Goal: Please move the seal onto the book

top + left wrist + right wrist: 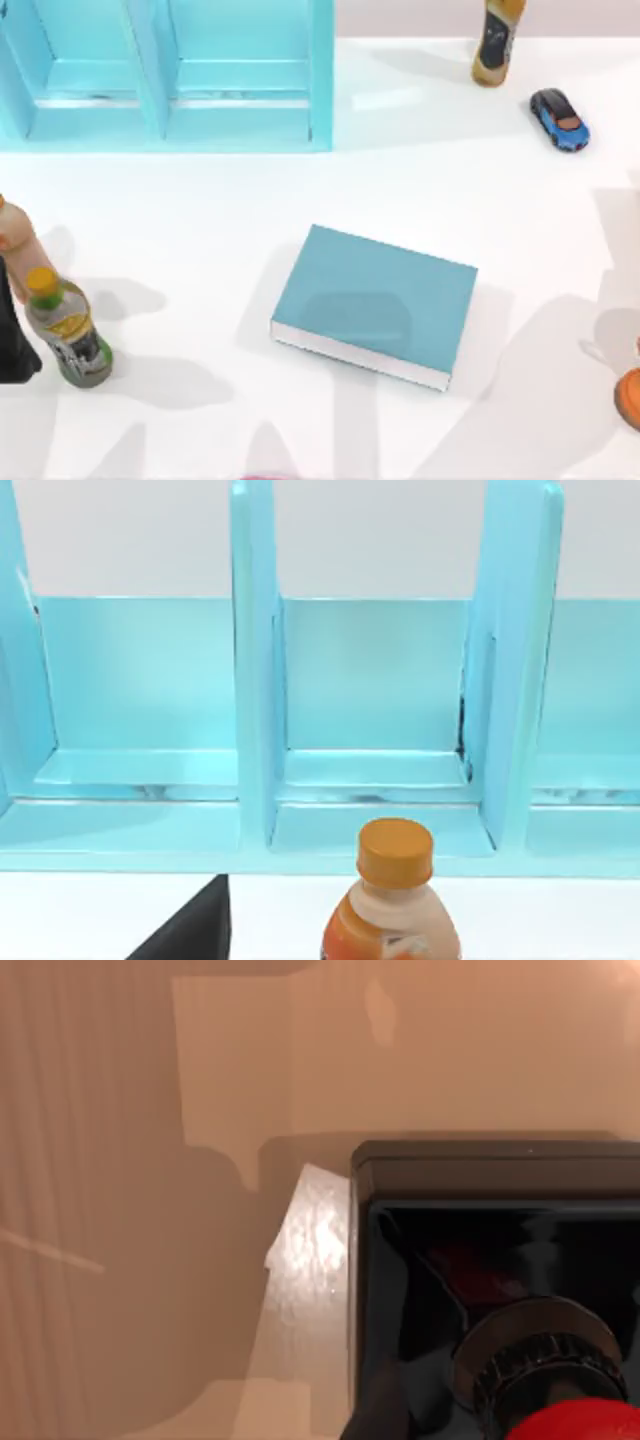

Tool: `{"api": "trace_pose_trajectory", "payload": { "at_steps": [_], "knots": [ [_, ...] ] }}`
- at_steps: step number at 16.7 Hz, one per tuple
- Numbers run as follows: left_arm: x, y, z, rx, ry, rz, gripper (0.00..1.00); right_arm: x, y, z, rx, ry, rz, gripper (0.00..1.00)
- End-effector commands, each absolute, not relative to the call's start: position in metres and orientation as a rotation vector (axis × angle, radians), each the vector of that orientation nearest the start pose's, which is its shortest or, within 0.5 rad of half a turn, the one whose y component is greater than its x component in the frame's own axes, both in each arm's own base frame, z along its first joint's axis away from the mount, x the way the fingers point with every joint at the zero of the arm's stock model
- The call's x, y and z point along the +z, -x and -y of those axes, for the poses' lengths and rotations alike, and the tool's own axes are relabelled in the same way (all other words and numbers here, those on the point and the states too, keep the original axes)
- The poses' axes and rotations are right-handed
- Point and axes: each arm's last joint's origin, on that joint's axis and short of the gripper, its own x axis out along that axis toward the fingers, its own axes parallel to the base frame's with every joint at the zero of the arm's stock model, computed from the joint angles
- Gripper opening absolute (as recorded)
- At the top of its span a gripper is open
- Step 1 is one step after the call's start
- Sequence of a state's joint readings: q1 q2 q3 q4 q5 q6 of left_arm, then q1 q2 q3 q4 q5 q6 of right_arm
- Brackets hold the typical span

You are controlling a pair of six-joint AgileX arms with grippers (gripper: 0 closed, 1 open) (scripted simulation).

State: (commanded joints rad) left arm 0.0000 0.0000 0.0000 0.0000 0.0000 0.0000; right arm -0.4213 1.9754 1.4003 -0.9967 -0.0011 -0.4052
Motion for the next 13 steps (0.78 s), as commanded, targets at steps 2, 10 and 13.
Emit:
{"api": "trace_pose_trajectory", "payload": {
  "at_steps": [2, 10, 13],
  "knots": [
    [0.16, -0.1057, 0.0012, 0.0, 0.0, 0.0, 1.0, 0.1605, -0.337, 0.1476, -0.006, -0.01, -1.571, 0.17],
    [0.16, -0.1057, 0.0012, 0.0, 0.0, 0.0, 1.0, 0.1605, -0.337, 0.1476, -0.006, -0.01, -1.571, 0.0],
    [0.16, -0.1057, 0.0012, 0.0, 0.0, 0.0, 1.0, 0.1612, -0.337, 0.1475, -0.007, -0.01, -1.569, 0.0]
  ]
}}
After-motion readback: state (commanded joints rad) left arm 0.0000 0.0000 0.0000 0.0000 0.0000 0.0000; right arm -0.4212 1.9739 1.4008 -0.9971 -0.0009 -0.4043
